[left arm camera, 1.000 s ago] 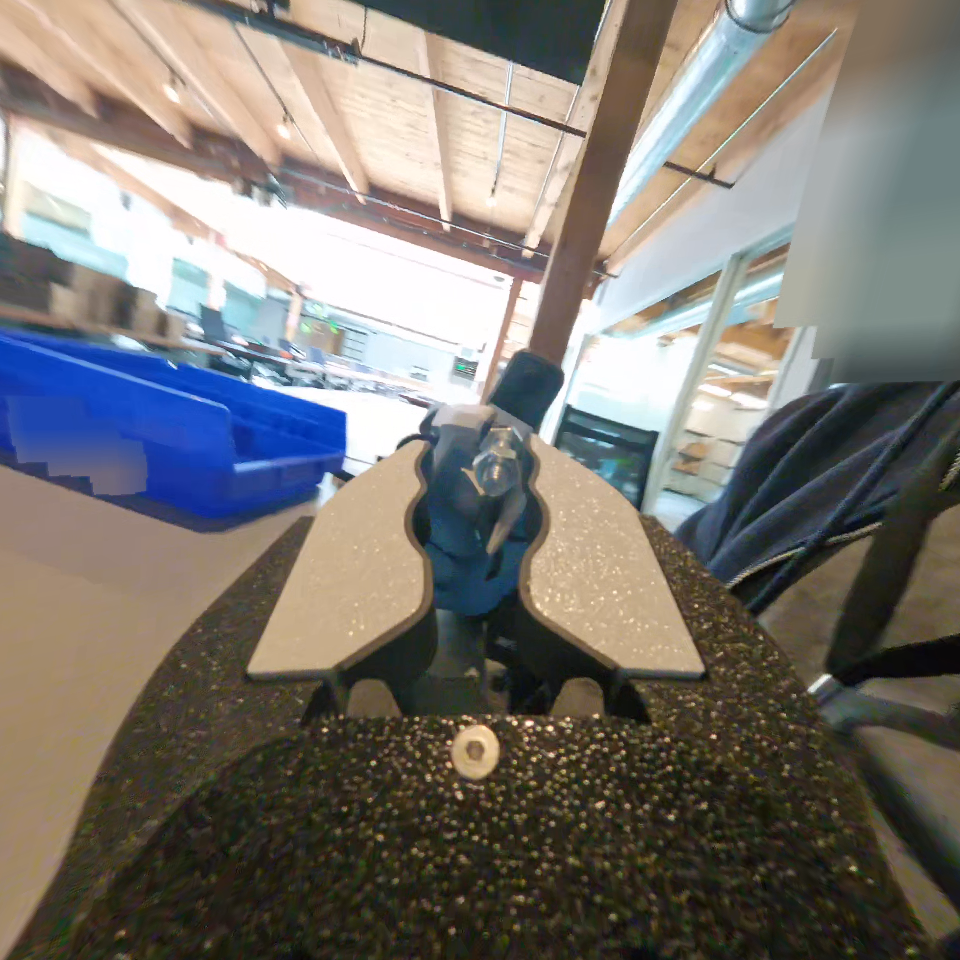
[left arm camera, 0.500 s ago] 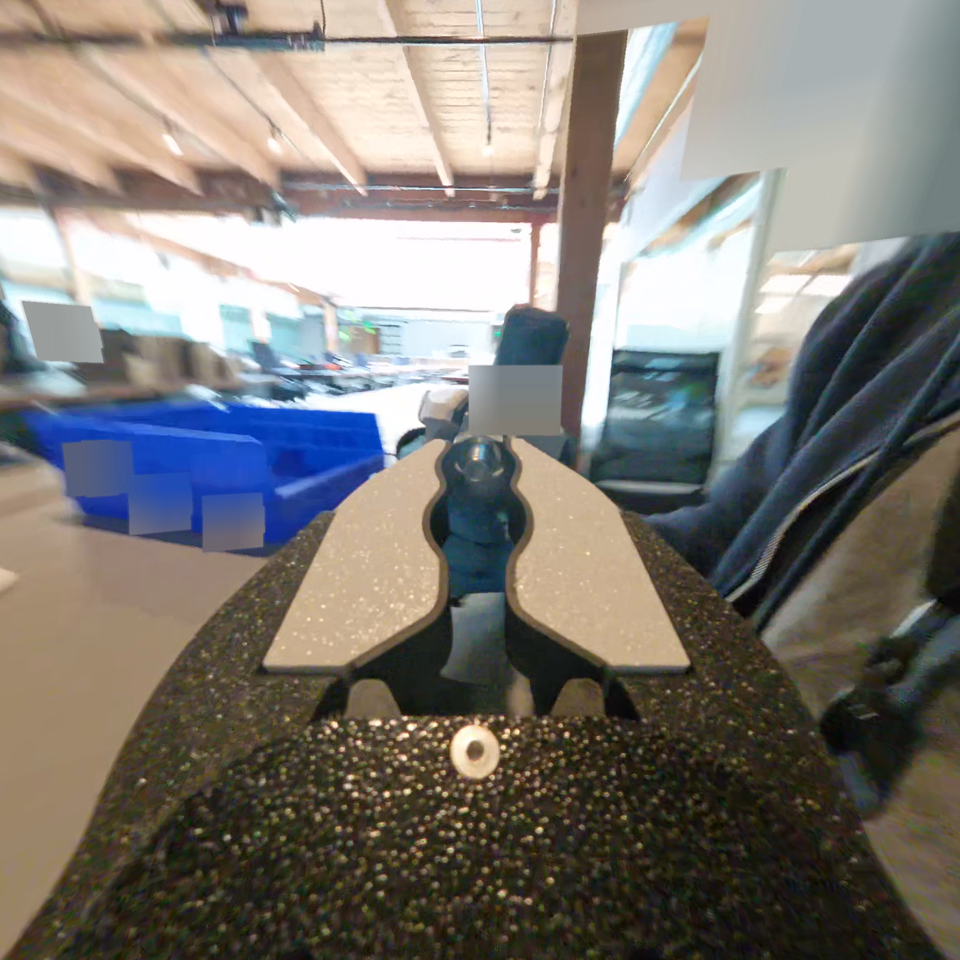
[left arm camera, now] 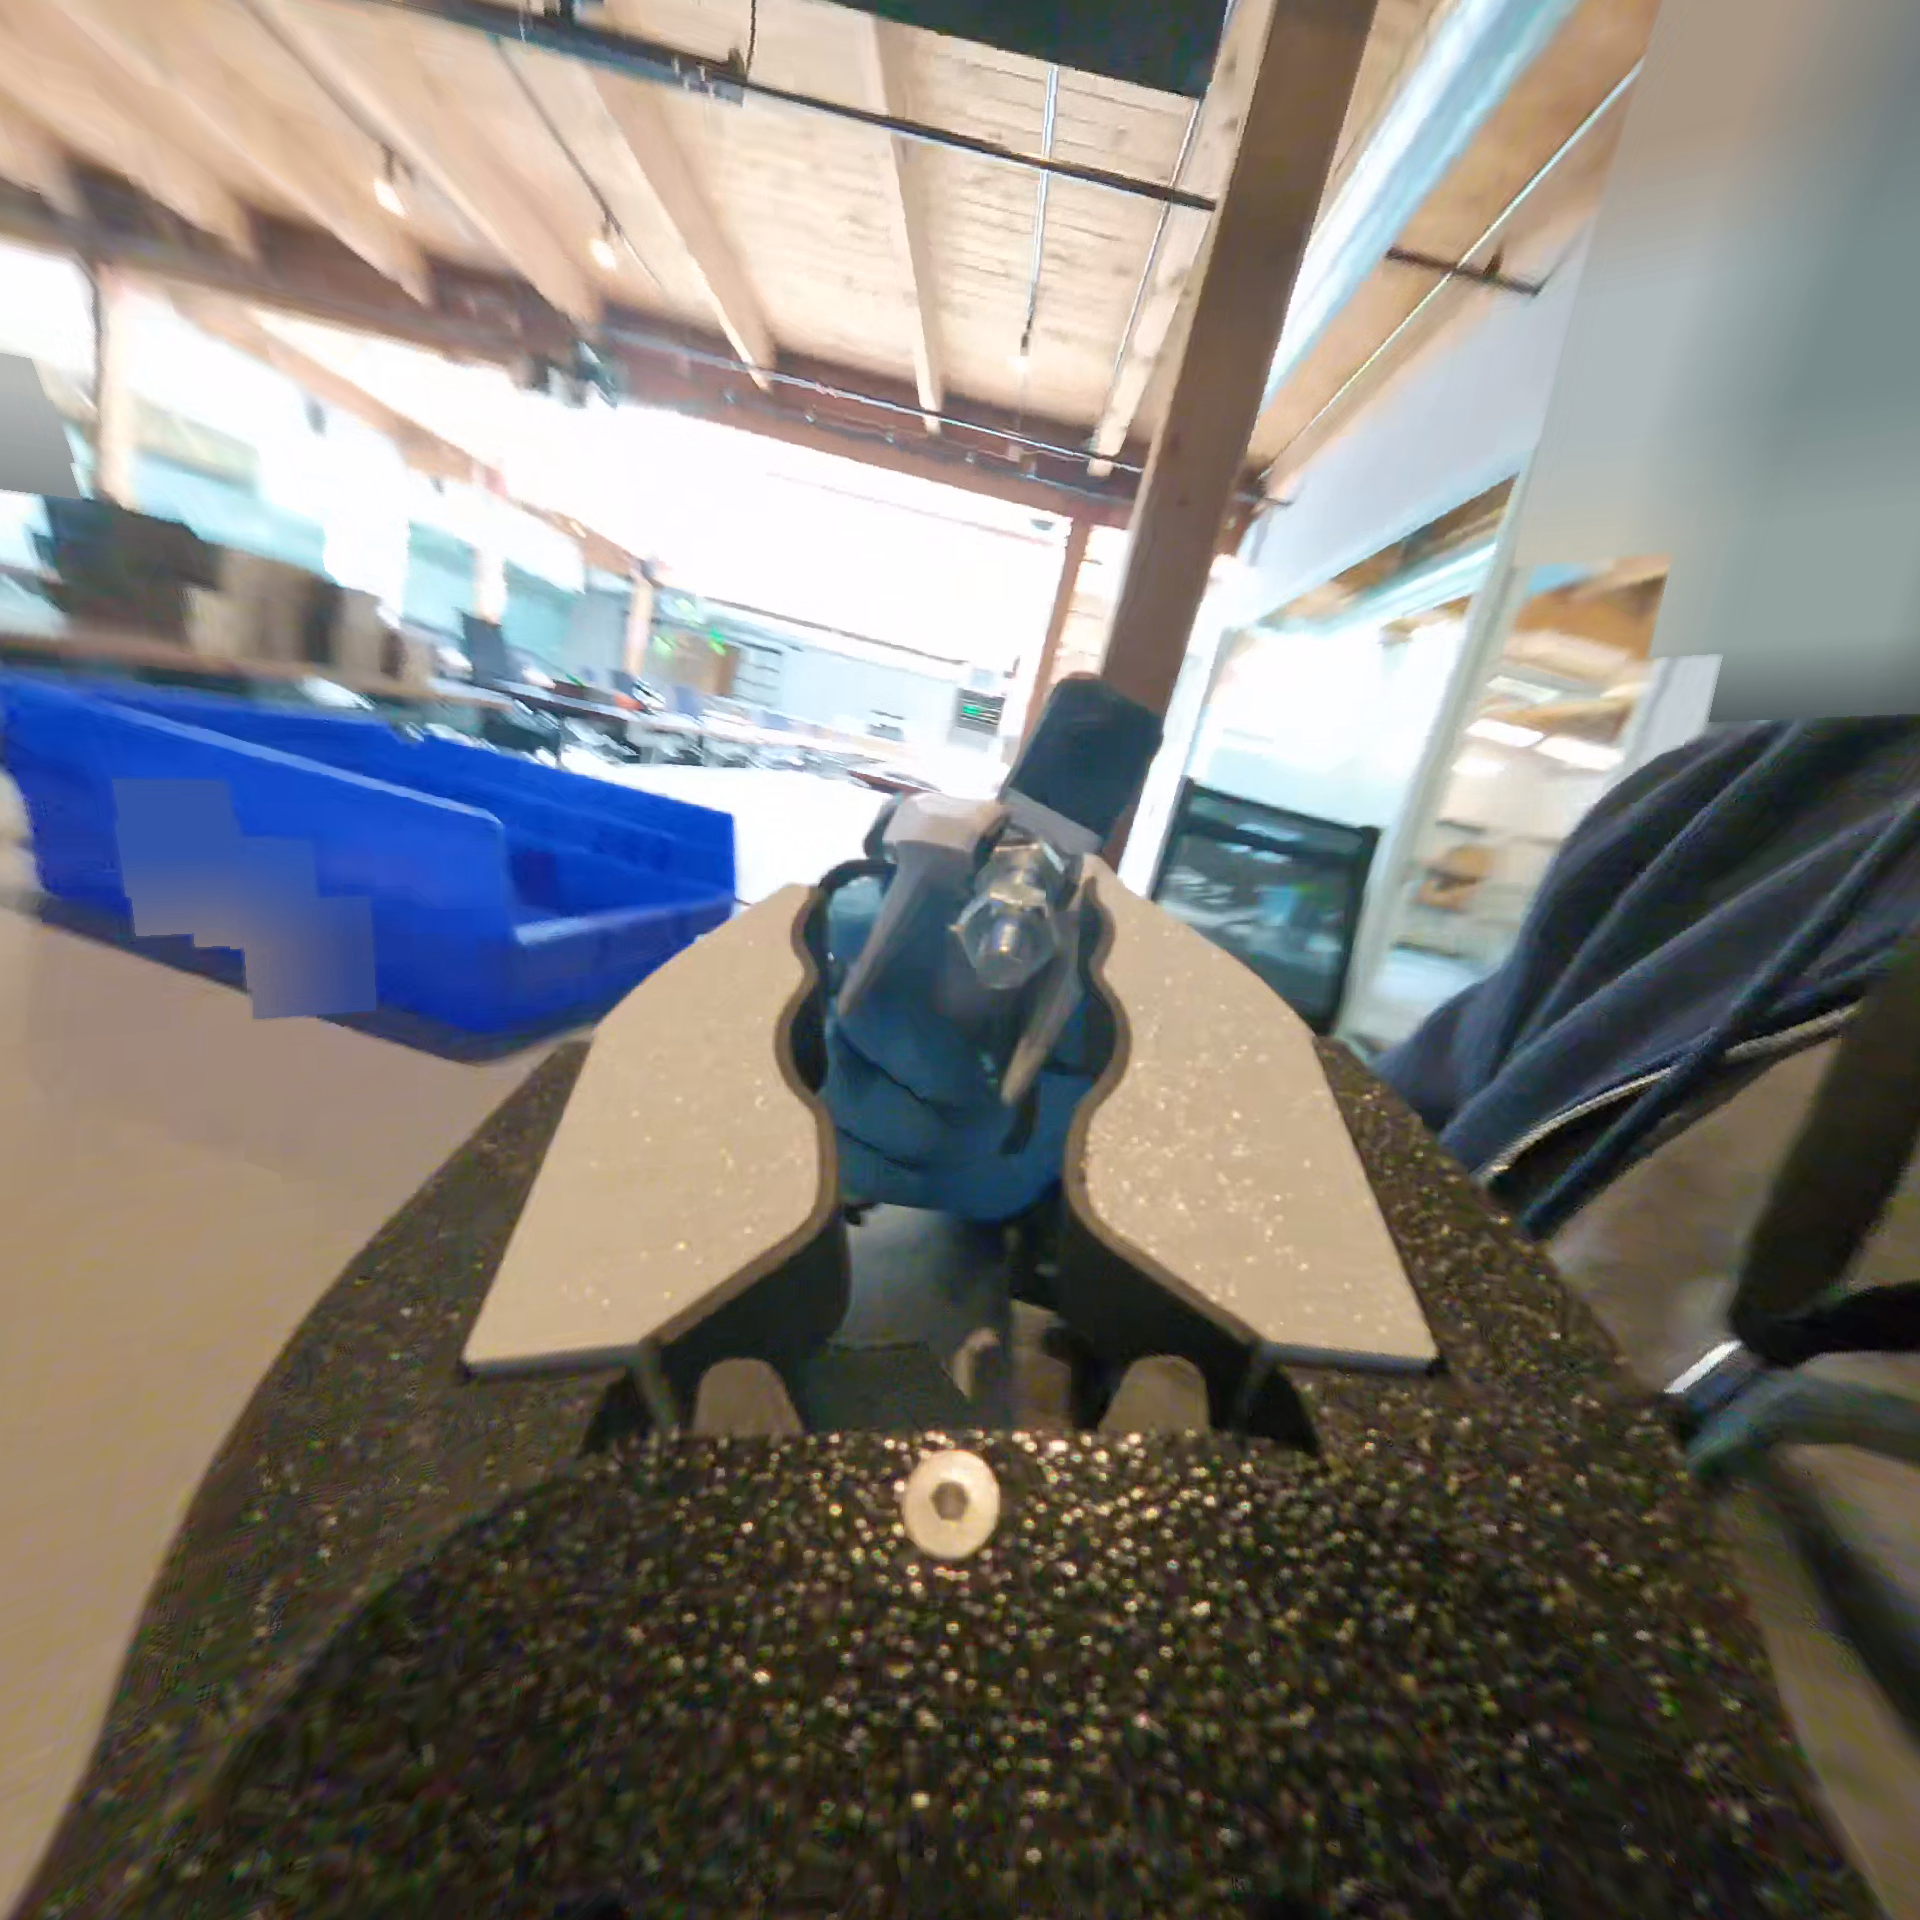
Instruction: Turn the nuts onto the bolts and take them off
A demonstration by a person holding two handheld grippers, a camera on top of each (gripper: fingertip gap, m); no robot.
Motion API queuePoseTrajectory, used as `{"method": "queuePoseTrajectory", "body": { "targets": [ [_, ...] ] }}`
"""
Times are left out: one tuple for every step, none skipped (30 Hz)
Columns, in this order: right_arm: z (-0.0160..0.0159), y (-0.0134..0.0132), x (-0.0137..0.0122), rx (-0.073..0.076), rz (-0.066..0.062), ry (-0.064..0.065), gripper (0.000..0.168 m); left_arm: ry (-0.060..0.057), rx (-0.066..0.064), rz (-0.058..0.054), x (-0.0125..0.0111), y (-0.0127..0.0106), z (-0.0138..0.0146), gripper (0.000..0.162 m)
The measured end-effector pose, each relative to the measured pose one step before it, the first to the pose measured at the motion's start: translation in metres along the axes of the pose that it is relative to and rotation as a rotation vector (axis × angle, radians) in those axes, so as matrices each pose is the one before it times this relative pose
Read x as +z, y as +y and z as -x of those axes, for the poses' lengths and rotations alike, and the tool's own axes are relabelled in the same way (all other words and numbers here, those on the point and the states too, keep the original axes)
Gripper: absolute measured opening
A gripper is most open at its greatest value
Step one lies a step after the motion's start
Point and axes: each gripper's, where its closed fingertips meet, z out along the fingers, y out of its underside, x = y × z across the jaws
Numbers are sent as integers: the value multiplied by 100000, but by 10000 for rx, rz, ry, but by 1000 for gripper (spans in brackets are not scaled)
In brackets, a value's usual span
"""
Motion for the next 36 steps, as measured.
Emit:
{"method": "queuePoseTrajectory", "body": {
  "targets": [
    [-14, 6, -3, -5, 5, 8, 17, 213, -683, 110, 12, 244, 42, 45],
    [-2, 10, 7, -14, 8, 5, 18, 225, -520, 109, 16, 275, -37, 45],
    [14, 12, 4, -16, 12, 3, 18, 247, -397, 87, 20, 238, -136, 46],
    [5, 21, 7, -15, 17, 5, 18, 186, -330, 45, 39, 136, -120, 46],
    [1, 25, 8, -8, 17, 2, 18, 131, -261, -11, 33, -13, -113, 46],
    [4, 21, 10, -7, 14, 0, 18, 113, -235, -37, 19, -55, -111, 45],
    [20, 22, 16, -5, 15, -5, 18, 83, -222, 13, 36, 28, -66, 43],
    [21, 20, 11, -1, 13, -10, 18, 16, -163, 75, 49, 133, 33, 41],
    [8, 21, 10, -6, 14, -2, 18, -31, -13, 93, 46, 158, 50, 36],
    [-9, 31, 14, -1, 19, 8, 18, 20, 204, 0, 4, -6, -135, 24],
    [-20, 35, 5, 4, 22, 14, 18, 28, 416, -45, 2, -88, -271, 17],
    [-18, 4, 1, 10, 0, 9, 18, -225, 607, 35, 17, -36, 14, 17],
    [-17, -12, -9, 24, -13, -2, 17, -313, 900, 78, 15, -4, 26, 17],
    [-2, 2, -11, 22, -2, -9, 17, -388, 1229, 54, -6, -65, 9, 17],
    [26, -21, 15, 25, -15, -29, 17, -432, 1515, 92, 0, -26, -26, 17],
    [48, -33, -4, 17, -23, -35, 17, -479, 1648, 129, 8, -5, 2, 17],
    [16, -33, 0, -5, -19, -5, 17, -516, 1653, 166, -1, 43, 68, 17],
    [-42, -13, -17, -8, -5, 32, 17, -497, 1502, 201, -4, 103, 122, 17],
    [-72, 16, -22, 0, 12, 44, 18, -379, 1073, 159, -8, 105, 101, 18],
    [-17, -9, -10, -5, -5, 10, 18, -129, 405, 26, -11, -25, 0, 22],
    [45, -39, 0, -4, -21, -17, 18, 87, -330, -139, -3, -177, -42, 31],
    [6, -2, -1, -9, 1, 1, 17, 187, -830, -228, -13, -237, 48, 34],
    [-12, 21, 4, -4, 14, 8, 17, 172, -1024, -267, -49, -250, 184, 35],
    [3, -5, -6, -2, -1, 1, 18, 59, -1045, -269, -98, -224, 390, 35],
    [2, -14, -4, -11, -5, 7, 17, 9, -1044, -204, -113, -151, 492, 34],
    [-16, 7, -4, -4, 6, 10, 18, 81, -1032, -87, -104, -25, 419, 34],
    [-15, 6, 3, -1, 9, 4, 18, 197, -979, 5, -86, 71, 213, 34],
    [10, 6, 9, -7, 5, 0, 18, 264, -904, 56, -53, 132, 80, 34],
    [-3, 14, 8, -5, 8, 1, 18, 310, -818, 89, -9, 185, -62, 33],
    [-2, 18, 12, -9, 11, 4, 18, 304, -721, 101, 36, 225, -113, 33],
    [-6, 19, 5, -8, 12, 2, 18, 290, -555, 57, 50, 206, -177, 33],
    [6, 20, 11, -4, 13, 0, 18, 241, -384, 20, 85, 182, -196, 33],
    [3, 28, 22, -10, 17, 1, 18, 143, -262, 33, 102, 213, -123, 32],
    [7, 40, 15, -12, 26, -3, 18, 83, -182, 77, 143, 242, -76, 31],
    [27, 52, 36, -14, 34, -7, 18, 52, -76, 135, 154, 261, -85, 28],
    [31, 67, 31, -14, 38, -8, 18, 32, 72, 158, 149, 236, -149, 24]
  ]
}}
